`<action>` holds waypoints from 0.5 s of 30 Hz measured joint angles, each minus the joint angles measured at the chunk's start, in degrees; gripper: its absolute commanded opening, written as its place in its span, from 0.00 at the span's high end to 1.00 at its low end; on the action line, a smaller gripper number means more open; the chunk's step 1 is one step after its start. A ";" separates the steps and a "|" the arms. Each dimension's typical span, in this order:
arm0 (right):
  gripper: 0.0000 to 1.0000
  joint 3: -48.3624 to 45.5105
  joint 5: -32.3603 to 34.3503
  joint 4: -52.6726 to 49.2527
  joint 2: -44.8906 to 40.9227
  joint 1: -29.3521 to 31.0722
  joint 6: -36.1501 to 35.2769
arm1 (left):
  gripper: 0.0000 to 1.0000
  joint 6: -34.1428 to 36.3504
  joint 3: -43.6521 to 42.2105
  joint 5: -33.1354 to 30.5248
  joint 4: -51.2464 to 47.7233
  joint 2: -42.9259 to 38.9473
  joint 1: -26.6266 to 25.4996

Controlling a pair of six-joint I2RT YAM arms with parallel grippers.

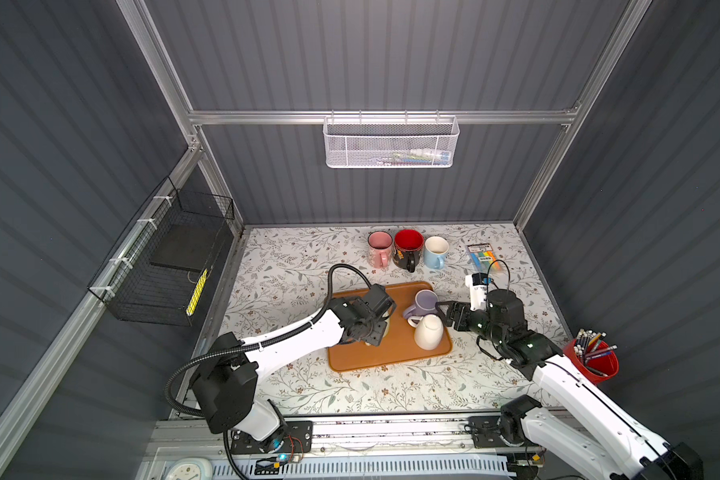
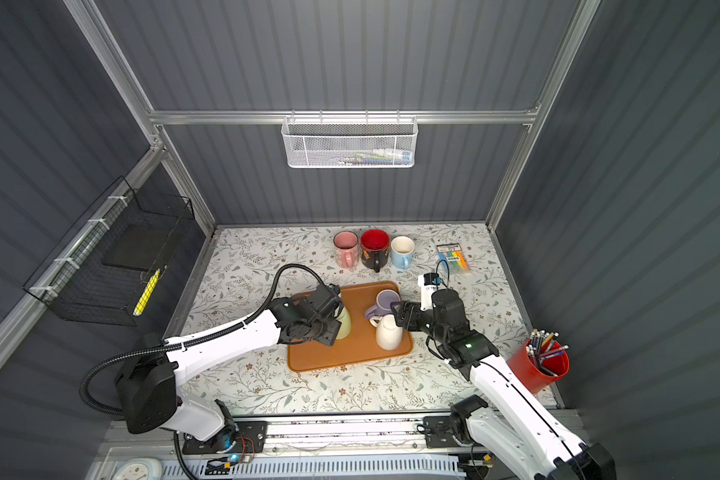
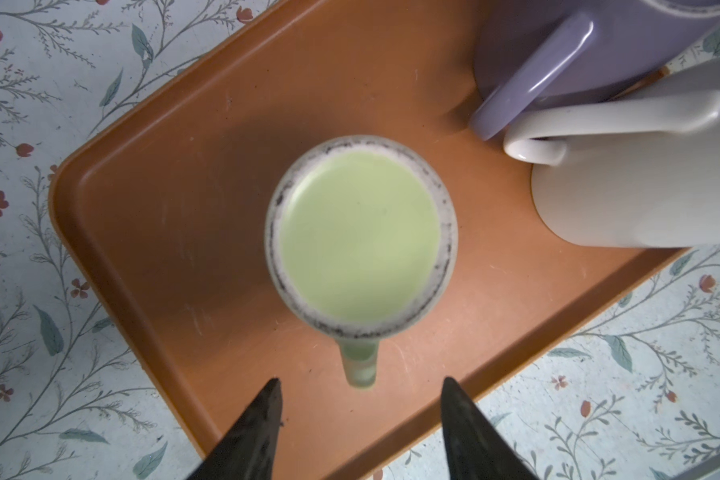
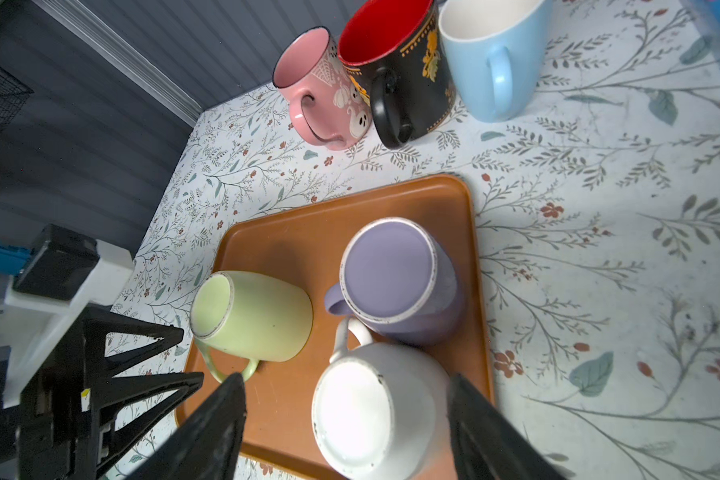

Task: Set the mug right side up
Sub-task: 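Grasp the light green mug's base with the left gripper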

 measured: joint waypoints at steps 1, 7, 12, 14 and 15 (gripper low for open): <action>0.24 -0.52 -0.55 0.33 0.00 -0.52 0.17 | 0.38 -0.02 0.22 0.00 -0.07 0.42 0.00; 0.24 -1.79 -2.86 2.12 0.35 -1.95 1.05 | 0.39 -0.74 0.79 -0.20 -0.35 2.86 -0.07; 0.24 -2.32 -4.00 3.89 1.11 -2.16 1.46 | 0.41 -0.85 1.05 -0.26 -0.66 4.31 -0.07; 0.24 -2.62 -4.20 4.37 1.42 -2.16 1.66 | 0.42 -0.85 1.53 -0.39 -0.79 4.83 -0.07; 0.24 -2.73 -4.33 4.57 1.51 -2.16 1.70 | 0.44 -0.85 1.73 -0.46 -0.81 5.09 -0.07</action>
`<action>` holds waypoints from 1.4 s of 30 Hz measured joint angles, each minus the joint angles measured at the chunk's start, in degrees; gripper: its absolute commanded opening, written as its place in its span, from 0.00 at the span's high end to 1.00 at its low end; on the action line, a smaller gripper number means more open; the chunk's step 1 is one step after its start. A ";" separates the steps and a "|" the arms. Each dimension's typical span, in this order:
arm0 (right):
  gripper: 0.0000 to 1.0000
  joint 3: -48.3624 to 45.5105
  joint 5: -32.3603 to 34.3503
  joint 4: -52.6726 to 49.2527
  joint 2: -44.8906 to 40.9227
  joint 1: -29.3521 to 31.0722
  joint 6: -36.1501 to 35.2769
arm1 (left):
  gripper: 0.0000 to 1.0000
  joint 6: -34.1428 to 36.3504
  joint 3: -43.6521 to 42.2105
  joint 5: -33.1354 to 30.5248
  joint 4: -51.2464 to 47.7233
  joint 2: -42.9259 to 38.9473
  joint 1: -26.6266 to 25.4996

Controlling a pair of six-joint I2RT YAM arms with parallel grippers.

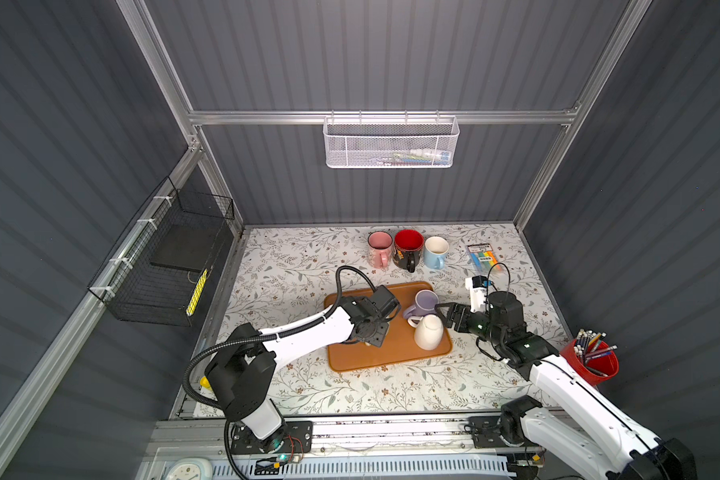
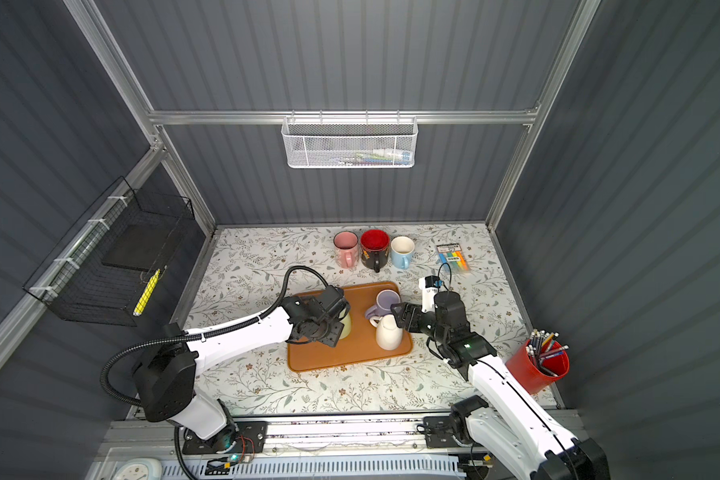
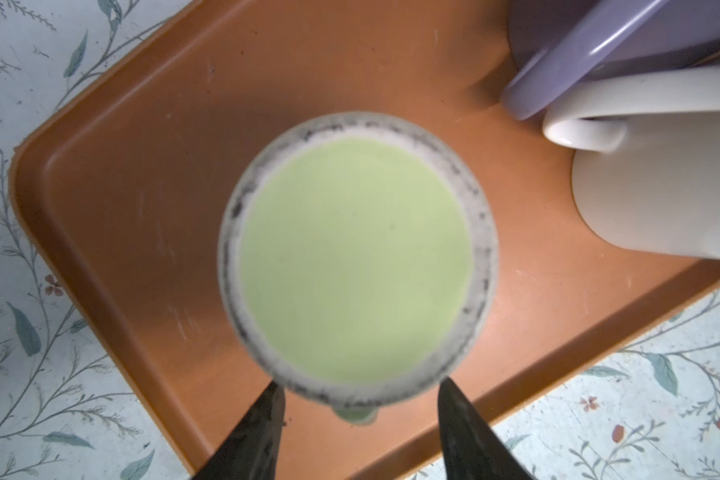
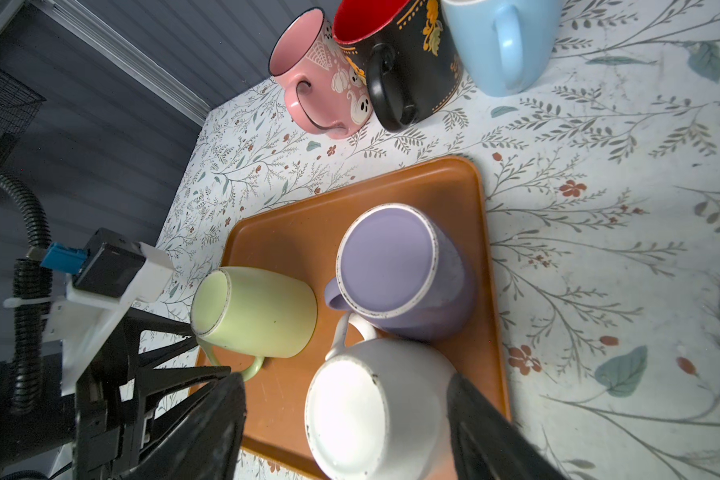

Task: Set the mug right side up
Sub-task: 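Grasp the light green mug's base with the left gripper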

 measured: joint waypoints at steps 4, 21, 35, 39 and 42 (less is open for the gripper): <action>0.24 0.00 -0.35 0.28 0.07 -0.04 0.02 | 0.50 0.02 0.66 -0.33 -0.07 1.05 0.00; 0.24 0.00 -0.87 0.52 0.63 -0.37 0.42 | 0.69 0.31 2.51 -0.31 -0.85 3.30 -0.04; 0.24 0.00 -0.96 0.52 0.61 -0.63 0.59 | 0.88 0.52 2.51 0.20 -0.74 4.09 -0.02; 0.24 0.00 -1.01 0.55 0.55 -0.63 0.59 | 1.00 0.68 2.51 0.35 -0.85 4.09 -0.04; 0.24 0.00 -1.18 0.52 0.55 -0.63 0.59 | 1.00 0.68 2.51 0.52 -0.85 4.09 -0.04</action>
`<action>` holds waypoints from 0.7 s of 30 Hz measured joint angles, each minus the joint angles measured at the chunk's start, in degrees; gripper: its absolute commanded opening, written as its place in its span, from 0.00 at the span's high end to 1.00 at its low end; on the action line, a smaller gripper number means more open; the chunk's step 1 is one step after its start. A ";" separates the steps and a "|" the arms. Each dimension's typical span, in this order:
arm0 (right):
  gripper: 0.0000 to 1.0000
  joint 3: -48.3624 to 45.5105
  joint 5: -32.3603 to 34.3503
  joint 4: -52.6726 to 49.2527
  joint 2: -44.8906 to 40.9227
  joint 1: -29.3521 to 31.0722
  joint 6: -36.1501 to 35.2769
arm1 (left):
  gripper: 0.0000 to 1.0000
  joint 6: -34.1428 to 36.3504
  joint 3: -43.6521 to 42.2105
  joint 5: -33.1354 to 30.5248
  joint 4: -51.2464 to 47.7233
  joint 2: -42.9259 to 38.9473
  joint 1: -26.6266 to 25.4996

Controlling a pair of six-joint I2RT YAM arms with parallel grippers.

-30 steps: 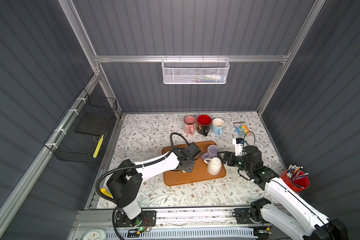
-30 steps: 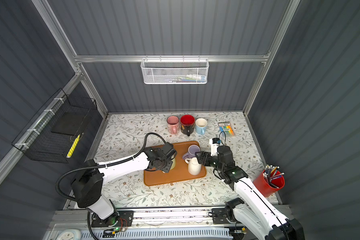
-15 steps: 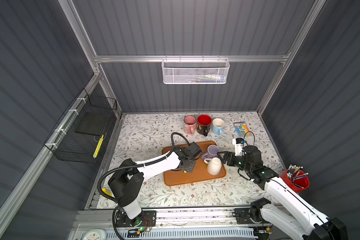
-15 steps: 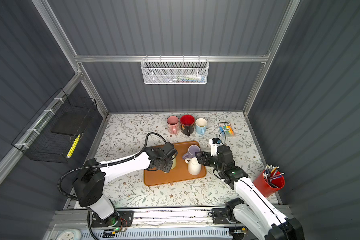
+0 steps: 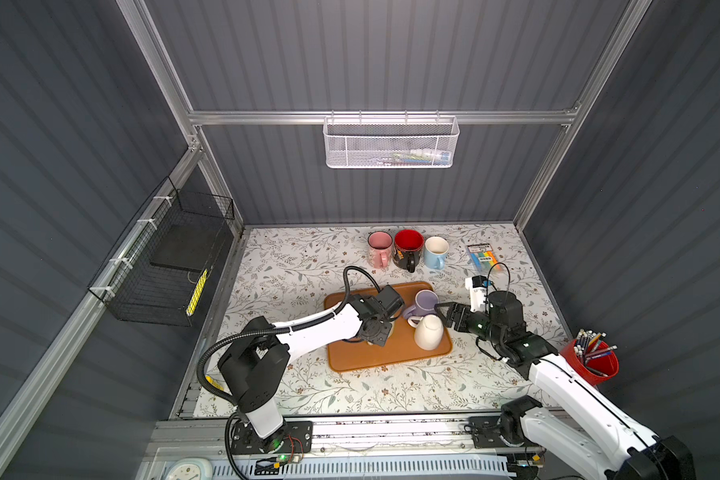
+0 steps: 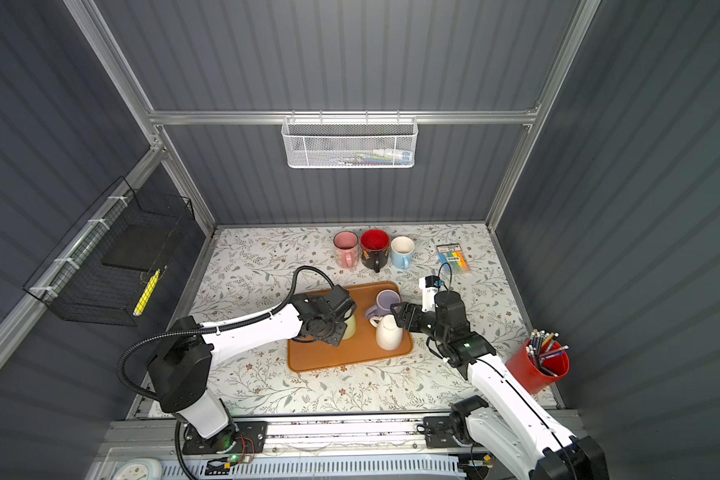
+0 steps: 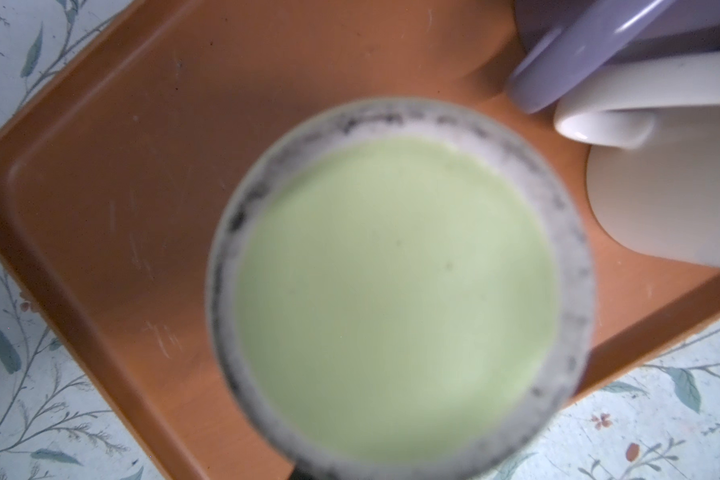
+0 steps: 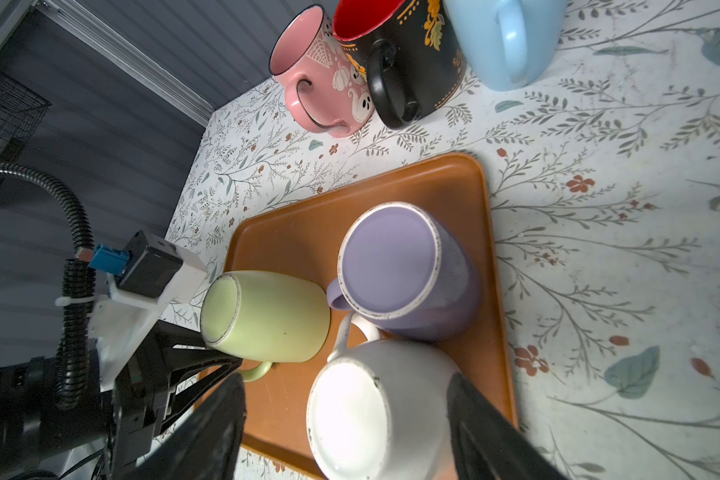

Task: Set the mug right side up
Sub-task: 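Grasp the light green mug's base with the left gripper, then lift the light green mug high while right gripper reaches toward it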

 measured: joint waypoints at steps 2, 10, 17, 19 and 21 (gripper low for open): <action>0.23 0.00 -0.24 0.00 -0.04 0.00 0.00 | 1.00 0.00 0.00 0.04 0.00 0.00 0.00; 0.23 0.00 -3.17 0.13 -0.35 -0.02 -0.02 | 1.00 -0.02 -0.04 0.26 0.00 -0.39 0.00; 0.23 0.00 -6.47 0.74 -1.09 -0.02 -0.15 | 1.00 -0.04 -0.79 0.85 0.24 -5.33 0.44; 0.23 0.00 -7.28 0.94 -1.92 -0.02 -0.17 | 1.00 -0.04 -1.18 1.73 0.85 -7.65 1.16; 0.23 0.00 -8.02 1.33 -2.78 -0.02 -0.17 | 1.00 -0.15 -1.84 3.56 1.70 -10.49 2.62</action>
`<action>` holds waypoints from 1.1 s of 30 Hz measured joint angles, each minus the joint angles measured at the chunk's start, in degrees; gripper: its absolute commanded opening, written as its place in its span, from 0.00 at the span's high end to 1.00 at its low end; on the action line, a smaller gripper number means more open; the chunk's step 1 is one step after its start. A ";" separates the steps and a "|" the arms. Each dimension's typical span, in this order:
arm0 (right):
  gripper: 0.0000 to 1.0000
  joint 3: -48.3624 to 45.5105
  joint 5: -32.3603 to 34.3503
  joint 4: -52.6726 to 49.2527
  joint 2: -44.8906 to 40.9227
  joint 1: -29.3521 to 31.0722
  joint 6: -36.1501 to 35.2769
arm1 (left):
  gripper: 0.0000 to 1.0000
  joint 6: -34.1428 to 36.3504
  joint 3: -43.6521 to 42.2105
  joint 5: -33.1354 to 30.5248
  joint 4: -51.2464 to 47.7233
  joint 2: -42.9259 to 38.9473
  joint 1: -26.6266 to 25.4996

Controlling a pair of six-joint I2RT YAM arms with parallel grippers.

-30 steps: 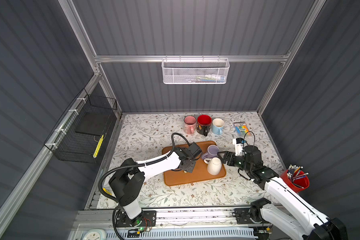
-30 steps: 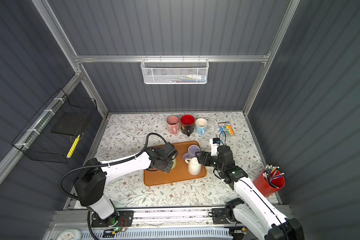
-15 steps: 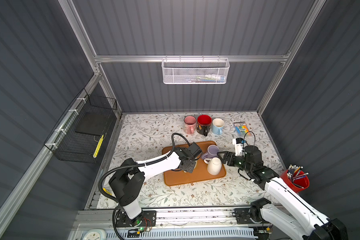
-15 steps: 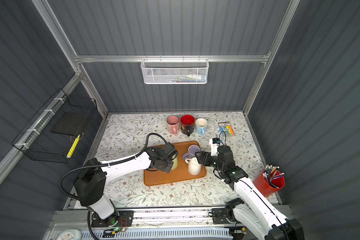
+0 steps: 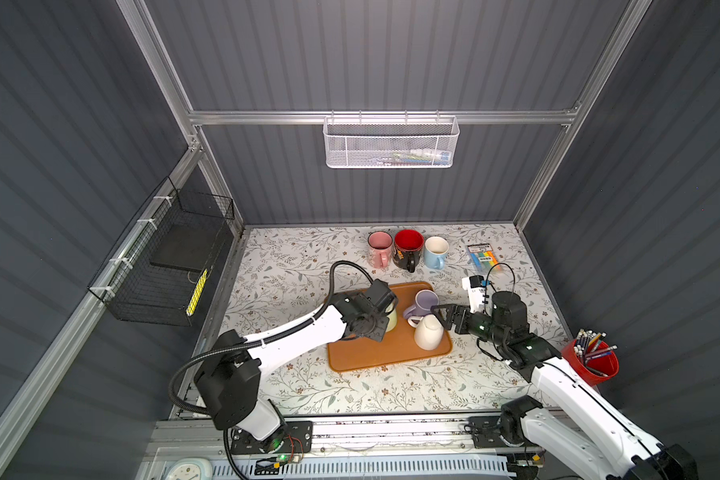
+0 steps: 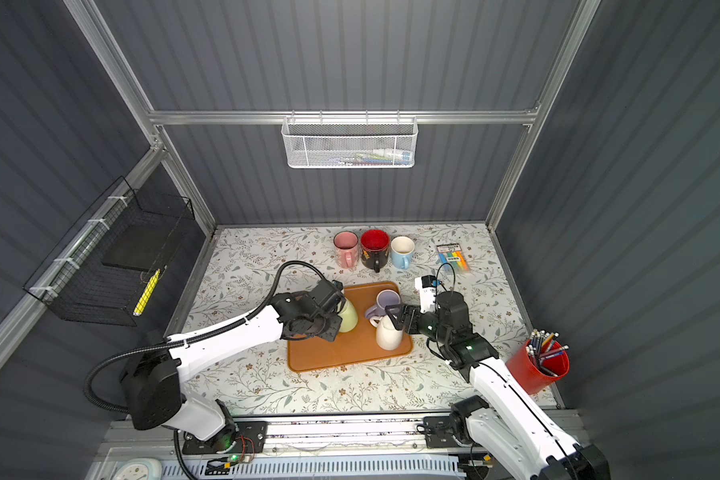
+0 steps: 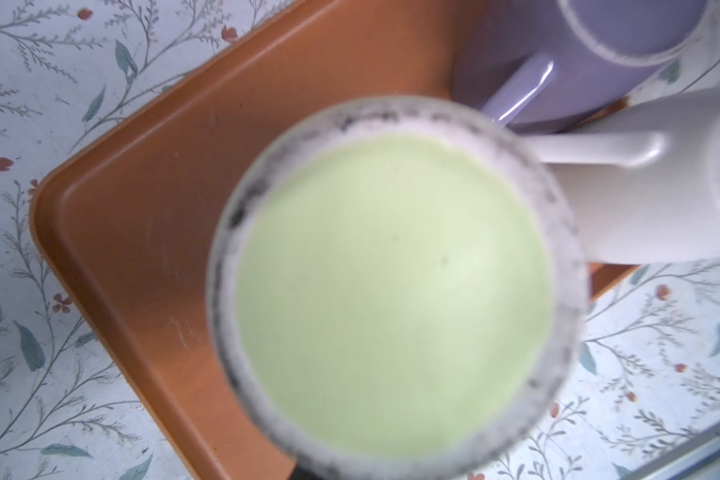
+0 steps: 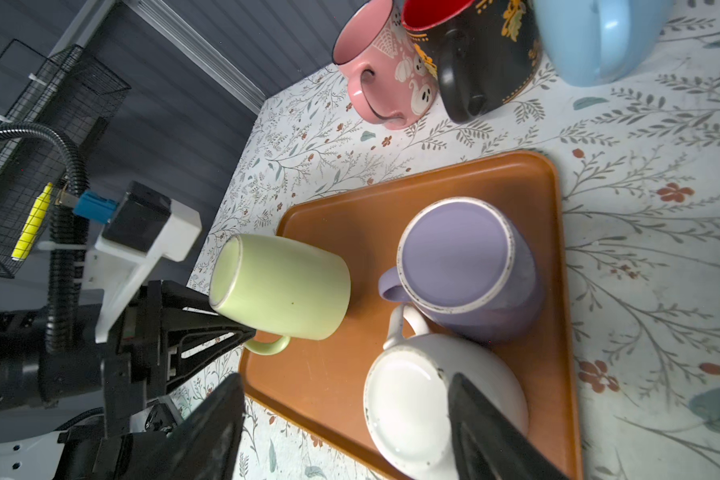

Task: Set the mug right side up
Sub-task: 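Lift the light green mug high while right gripper reaches toward it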

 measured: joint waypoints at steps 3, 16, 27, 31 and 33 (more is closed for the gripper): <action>0.23 0.00 -1.36 1.33 -1.01 0.00 0.11 | 1.00 -0.31 -1.64 3.19 1.77 -3.69 3.58; 0.23 -2.40 -10.49 14.03 -1.05 -0.02 5.27 | 1.00 -6.62 -10.49 18.10 14.75 -16.68 17.62; 0.23 -5.33 -16.79 31.58 6.45 1.29 14.29 | 1.00 -14.58 -15.47 26.47 32.41 -20.85 20.70; 0.23 -5.33 -17.33 35.60 8.28 3.54 15.41 | 1.00 -16.20 -17.68 27.98 38.18 -22.05 20.70; 0.23 -5.20 -17.49 37.27 9.46 4.70 15.69 | 1.00 -17.27 -18.99 28.76 41.77 -22.56 20.70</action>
